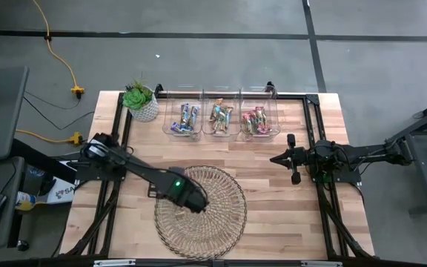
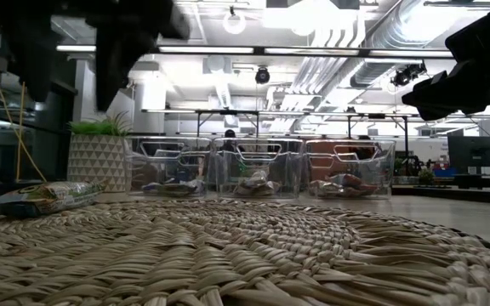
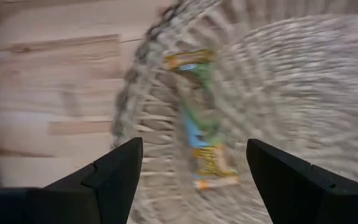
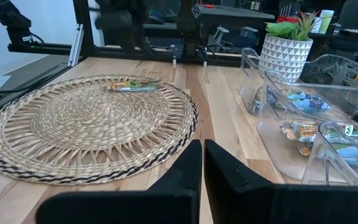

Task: Pick and place Granola Bars by type
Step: Put the yellow granola bar into the middle transparent bin

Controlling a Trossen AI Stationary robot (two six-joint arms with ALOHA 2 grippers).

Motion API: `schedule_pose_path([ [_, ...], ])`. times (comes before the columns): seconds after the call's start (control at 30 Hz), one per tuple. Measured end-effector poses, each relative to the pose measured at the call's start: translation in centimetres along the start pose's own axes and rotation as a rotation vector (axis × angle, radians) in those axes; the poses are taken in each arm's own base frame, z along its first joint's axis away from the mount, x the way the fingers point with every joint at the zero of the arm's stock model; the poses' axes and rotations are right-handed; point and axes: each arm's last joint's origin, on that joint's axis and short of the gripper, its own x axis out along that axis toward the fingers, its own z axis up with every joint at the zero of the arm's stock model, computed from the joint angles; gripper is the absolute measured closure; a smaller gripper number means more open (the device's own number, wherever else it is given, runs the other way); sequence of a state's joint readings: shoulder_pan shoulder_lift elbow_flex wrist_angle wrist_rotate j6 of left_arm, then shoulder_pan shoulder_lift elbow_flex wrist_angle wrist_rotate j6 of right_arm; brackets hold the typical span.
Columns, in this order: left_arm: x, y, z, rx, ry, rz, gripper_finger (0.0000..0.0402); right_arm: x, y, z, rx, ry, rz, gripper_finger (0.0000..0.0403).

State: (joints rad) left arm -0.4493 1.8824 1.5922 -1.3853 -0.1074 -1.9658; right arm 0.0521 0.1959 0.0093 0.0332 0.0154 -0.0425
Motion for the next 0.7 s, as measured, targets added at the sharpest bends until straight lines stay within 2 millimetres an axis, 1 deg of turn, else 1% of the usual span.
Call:
schedule_pose_path([
  [0.07, 0.9, 0.1, 0.6, 0.013, 0.030, 0.049, 0.0118, 0.0, 0.0, 0.0, 0.000, 0.000, 0.000, 0.0402],
  [0.13, 1.5, 0.2, 1.0, 0.026, 0.058, 0.050, 0.0118, 0.0, 0.0, 0.0, 0.000, 0.000, 0.000, 0.0402],
  [0.17, 1.8, 0.2, 1.1, 0.032, 0.071, 0.032, 0.0118, 0.0, 0.0, 0.0, 0.000, 0.000, 0.000, 0.0402],
  [0.3, 2.8, 0.5, 1.4, -0.003, 0.095, -0.144, 0.0118, 0.0, 0.0, 0.0, 0.000, 0.000, 0.000, 0.0402],
  [0.43, 4.5, 2.2, 1.7, -0.081, 0.109, -0.134, 0.0118, 0.0, 0.0, 0.0, 0.000, 0.001, 0.001, 0.0402],
  [0.5, 5.0, 2.7, 1.8, -0.100, 0.125, -0.137, 0.0118, 0.0, 0.0, 0.0, 0.000, 0.001, 0.001, 0.0402],
  [0.57, 5.3, 2.8, 1.8, -0.112, 0.139, -0.166, 0.0118, 0.0, 0.0, 0.0, 0.000, 0.000, 0.001, 0.0402],
  [0.7, 6.1, 2.4, 2.1, -0.134, 0.157, -0.228, 0.0118, 0.0, 0.0, 0.0, 0.000, -0.001, 0.000, 0.0402],
])
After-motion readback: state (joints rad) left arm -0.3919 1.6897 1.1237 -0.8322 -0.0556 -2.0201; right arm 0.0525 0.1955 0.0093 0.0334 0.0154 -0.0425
